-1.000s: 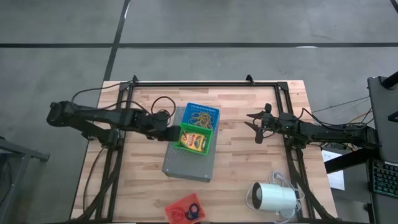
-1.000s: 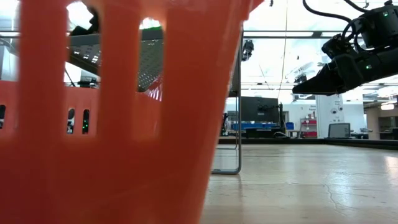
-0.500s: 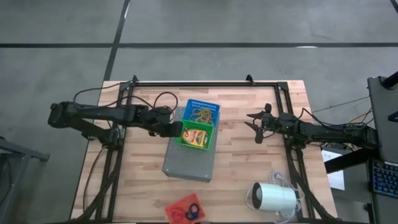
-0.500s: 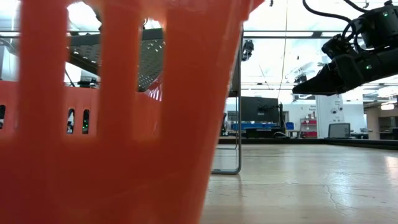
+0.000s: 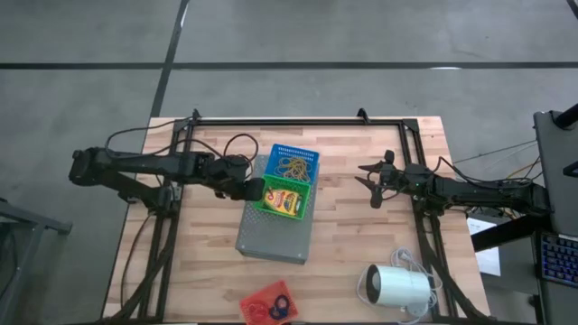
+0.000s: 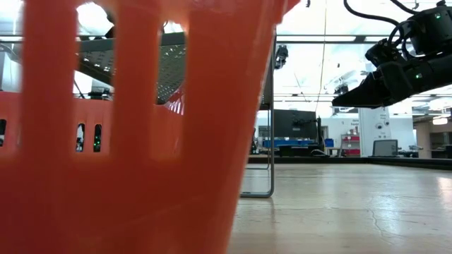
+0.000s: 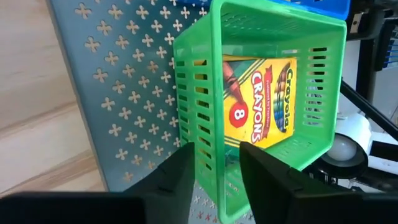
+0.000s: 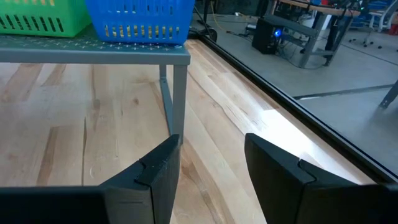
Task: Pick & Place Office Desk Supplies
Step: Put the orange basket on the shelf
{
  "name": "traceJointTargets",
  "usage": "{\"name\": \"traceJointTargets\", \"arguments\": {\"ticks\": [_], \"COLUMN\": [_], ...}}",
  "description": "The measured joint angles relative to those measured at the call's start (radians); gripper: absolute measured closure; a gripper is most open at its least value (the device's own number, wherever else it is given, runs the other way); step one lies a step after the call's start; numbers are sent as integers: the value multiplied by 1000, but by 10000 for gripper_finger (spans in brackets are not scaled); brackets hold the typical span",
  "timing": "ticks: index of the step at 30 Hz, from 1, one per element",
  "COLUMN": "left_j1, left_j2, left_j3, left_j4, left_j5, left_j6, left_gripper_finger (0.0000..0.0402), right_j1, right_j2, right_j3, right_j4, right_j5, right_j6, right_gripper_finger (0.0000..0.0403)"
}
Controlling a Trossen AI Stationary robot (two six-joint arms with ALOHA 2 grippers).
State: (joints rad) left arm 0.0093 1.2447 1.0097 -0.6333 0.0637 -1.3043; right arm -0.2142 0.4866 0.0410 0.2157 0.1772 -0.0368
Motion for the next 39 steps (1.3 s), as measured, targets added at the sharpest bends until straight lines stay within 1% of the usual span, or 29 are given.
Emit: {"name": "traceJointTargets", "arguments": {"ticks": [6,11,14,16,19,21,24,29,32,35,37,39], "left_j1": [0,-6,-14,-33,-93,-154,-279,-526,-674,-807,-872,-922], "left_j2": [-48,-124,-171,-195,-217,-224,-223,-186,-162,-105,-53,-3], "left_j3": [14,27,26,26,26,25,25,24,24,24,24,24], "left_j4": [-40,-90,-109,-112,-124,-129,-134,-147,-134,-50,10,49], "left_j5": [1,0,-19,-39,-80,-126,-233,-415,-560,-672,-733,-798], "left_j6": [13,52,92,130,178,203,212,171,118,174,241,274], "left_gripper_finger": [243,229,222,218,212,208,202,197,197,197,197,197], "right_j1": [0,0,0,0,0,0,0,0,0,0,0,0], "right_j2": [0,0,0,0,0,0,0,0,0,0,0,0], "right_j3": [0,0,0,0,0,0,0,0,0,0,0,0], "right_j4": [0,0,0,0,0,0,0,0,0,0,0,0], "right_j5": [0,0,0,0,0,0,0,0,0,0,0,0], "right_j6": [0,0,0,0,0,0,0,0,0,0,0,0], "right_gripper_finger": [225,225,225,225,225,225,225,225,225,225,225,225]}}
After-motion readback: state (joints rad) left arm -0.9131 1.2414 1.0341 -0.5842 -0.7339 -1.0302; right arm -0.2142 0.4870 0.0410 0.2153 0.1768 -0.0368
